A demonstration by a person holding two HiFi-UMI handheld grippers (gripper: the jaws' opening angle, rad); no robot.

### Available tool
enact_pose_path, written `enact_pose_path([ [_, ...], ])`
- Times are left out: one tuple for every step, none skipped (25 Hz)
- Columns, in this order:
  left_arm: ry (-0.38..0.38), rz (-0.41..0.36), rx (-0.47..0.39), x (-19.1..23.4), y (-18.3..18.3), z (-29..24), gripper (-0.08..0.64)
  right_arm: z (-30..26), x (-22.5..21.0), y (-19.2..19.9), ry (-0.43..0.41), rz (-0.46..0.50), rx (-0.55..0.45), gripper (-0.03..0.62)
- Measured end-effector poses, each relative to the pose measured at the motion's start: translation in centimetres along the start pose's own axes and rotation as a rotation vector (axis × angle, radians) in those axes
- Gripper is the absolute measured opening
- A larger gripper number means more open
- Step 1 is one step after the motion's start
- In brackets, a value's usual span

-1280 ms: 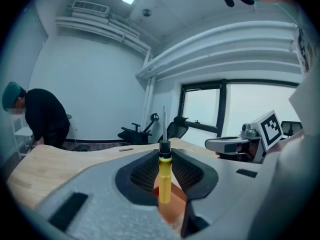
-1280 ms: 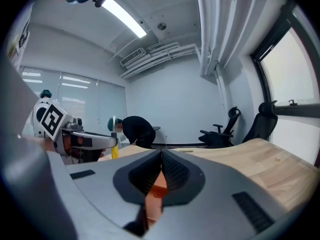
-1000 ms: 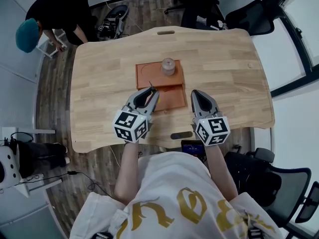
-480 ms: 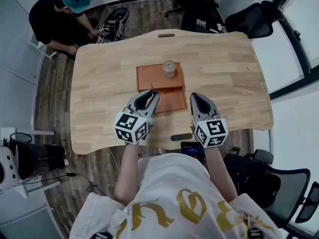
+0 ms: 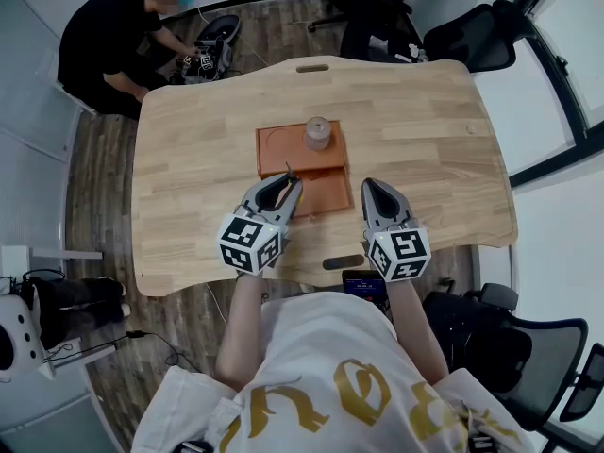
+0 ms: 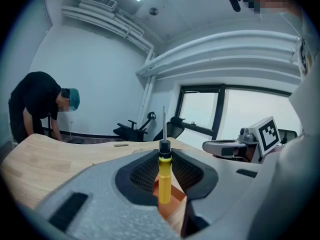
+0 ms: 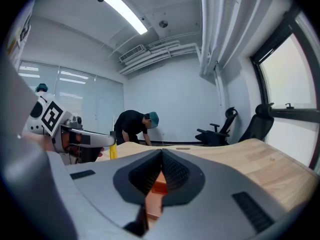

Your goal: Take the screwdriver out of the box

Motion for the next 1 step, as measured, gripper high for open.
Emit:
enact_pose_path([
  [0.001,-0.002,0.003,0.05,0.03,-0.09,0.078,-0.09,-0.05,0.05,0.001,-0.001,0.002,0.011],
])
Point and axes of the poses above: the fingertips, and each gripper's own axes: z backward along the fingers, x to its left, y out of its underside, the point moved 4 cm from there along z, backward along the fingers, and after that the axes turned 11 degrees about -z, right-handed, at the moved point
